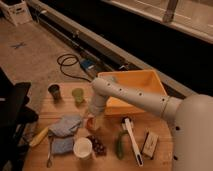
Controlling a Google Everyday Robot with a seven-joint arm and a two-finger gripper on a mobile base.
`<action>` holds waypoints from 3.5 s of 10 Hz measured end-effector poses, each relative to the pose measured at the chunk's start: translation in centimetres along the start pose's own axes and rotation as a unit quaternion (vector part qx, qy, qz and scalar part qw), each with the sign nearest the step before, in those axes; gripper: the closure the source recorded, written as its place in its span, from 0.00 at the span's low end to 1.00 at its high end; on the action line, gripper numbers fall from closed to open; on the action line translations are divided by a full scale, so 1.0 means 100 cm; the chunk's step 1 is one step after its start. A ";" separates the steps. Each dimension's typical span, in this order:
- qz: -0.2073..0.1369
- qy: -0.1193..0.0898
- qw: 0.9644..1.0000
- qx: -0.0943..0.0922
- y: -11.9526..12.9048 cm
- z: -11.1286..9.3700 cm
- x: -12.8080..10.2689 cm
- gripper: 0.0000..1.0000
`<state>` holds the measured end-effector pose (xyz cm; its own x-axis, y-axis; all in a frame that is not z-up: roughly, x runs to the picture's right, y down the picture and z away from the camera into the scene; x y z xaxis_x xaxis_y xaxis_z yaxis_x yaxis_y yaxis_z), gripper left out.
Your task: Place apple in plastic cup
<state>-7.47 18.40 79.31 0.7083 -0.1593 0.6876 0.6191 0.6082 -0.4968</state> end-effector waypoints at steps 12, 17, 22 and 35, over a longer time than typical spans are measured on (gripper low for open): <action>0.013 -0.025 1.000 0.004 -0.004 0.024 0.013 0.87; -0.024 -0.010 0.998 0.050 -0.018 -0.027 -0.027 1.00; -0.051 0.014 0.991 0.123 -0.072 -0.091 -0.029 1.00; -0.094 -0.009 0.983 0.156 -0.208 -0.082 -0.005 1.00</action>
<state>-17.88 -0.56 84.93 0.5835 -0.2790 0.7627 0.6021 0.7788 -0.1759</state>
